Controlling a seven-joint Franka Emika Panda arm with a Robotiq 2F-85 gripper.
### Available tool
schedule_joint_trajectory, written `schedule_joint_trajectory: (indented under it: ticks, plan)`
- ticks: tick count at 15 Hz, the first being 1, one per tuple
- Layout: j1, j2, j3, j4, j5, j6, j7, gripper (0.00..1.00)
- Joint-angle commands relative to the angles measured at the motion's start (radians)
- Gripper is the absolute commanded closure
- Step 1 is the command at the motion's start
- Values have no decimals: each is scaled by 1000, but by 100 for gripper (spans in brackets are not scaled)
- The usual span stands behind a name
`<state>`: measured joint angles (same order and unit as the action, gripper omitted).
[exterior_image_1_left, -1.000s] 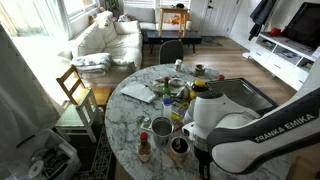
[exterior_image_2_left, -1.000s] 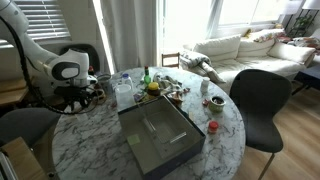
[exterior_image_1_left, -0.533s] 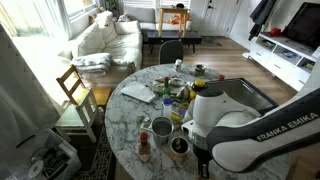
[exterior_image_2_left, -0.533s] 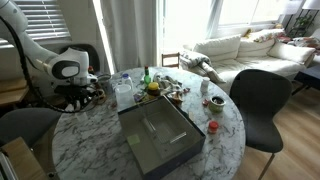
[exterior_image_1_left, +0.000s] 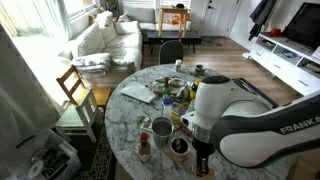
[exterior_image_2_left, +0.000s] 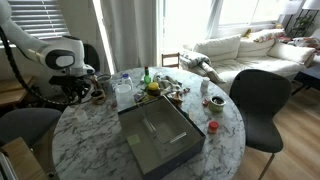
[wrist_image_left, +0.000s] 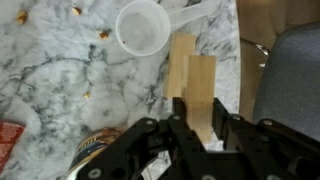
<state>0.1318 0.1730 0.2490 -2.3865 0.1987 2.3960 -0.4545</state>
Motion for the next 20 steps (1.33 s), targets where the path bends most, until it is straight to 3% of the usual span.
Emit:
schedule_joint_trajectory:
  ticks: [1,5,20]
  plan:
    - [3,-105,-6,-42,6,-95,50,92]
    - [2,-154,-36,-92,-23,-110,48,92]
    - [4,-147,-76,-215,-117,102,69,92]
